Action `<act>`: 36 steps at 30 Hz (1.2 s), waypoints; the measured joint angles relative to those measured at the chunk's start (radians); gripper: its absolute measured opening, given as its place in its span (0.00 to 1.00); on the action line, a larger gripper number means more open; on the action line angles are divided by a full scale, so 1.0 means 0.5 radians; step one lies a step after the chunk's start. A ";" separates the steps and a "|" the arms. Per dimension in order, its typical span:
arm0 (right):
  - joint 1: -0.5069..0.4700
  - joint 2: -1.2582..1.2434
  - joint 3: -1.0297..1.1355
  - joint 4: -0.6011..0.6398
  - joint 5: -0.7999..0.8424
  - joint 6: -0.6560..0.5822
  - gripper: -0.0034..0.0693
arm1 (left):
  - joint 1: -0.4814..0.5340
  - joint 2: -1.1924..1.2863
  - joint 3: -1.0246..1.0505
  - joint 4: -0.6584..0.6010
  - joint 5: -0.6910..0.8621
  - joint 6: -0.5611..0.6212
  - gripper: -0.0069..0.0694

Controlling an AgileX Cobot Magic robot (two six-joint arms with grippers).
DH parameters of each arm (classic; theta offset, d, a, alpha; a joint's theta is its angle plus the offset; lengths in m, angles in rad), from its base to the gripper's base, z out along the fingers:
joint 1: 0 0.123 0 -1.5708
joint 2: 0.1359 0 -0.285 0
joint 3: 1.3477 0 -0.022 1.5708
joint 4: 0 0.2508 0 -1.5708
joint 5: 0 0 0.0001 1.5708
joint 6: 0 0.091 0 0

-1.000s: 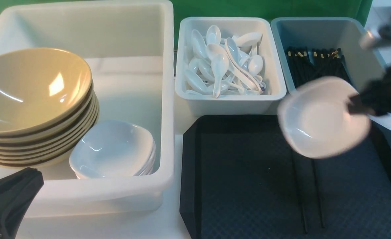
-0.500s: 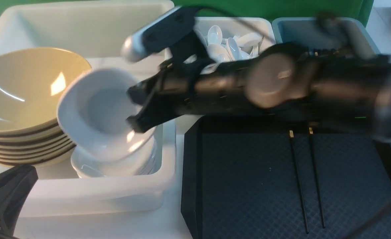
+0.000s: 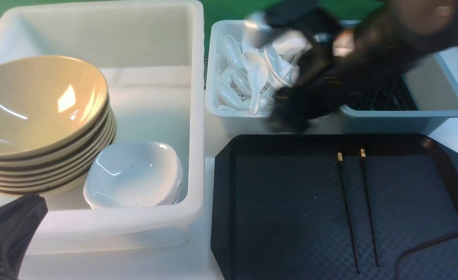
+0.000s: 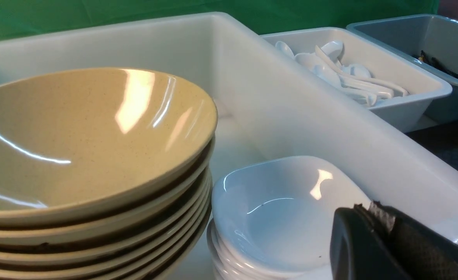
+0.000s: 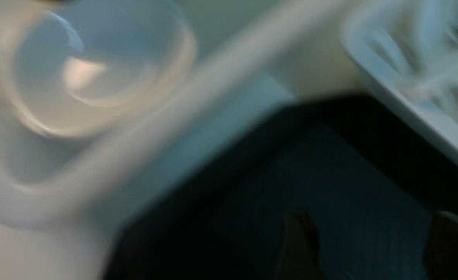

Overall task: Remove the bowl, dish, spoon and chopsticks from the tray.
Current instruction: Use the right arm to grab a chopstick

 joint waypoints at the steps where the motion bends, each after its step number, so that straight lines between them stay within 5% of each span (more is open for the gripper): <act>1: -0.079 -0.028 0.122 -0.126 0.057 0.115 0.68 | 0.000 0.000 0.000 0.000 0.000 0.000 0.08; 8: -0.463 0.032 0.912 -0.149 -0.427 0.460 0.76 | 0.000 0.000 0.000 0.000 0.000 0.000 0.08; 17: -0.525 0.202 1.018 0.106 -0.810 0.488 0.77 | 0.000 0.000 0.000 0.000 0.000 0.000 0.08; 27: -0.431 0.364 0.905 0.411 -0.891 0.081 0.77 | 0.000 0.000 0.000 -0.002 0.000 0.000 0.08; 33: -0.265 0.397 0.886 0.253 -0.872 -0.178 0.70 | 0.000 0.000 0.000 -0.002 0.000 0.000 0.08; 36: -0.156 0.420 0.862 0.077 -0.799 -0.260 0.58 | 0.000 0.000 0.000 -0.002 0.000 0.000 0.08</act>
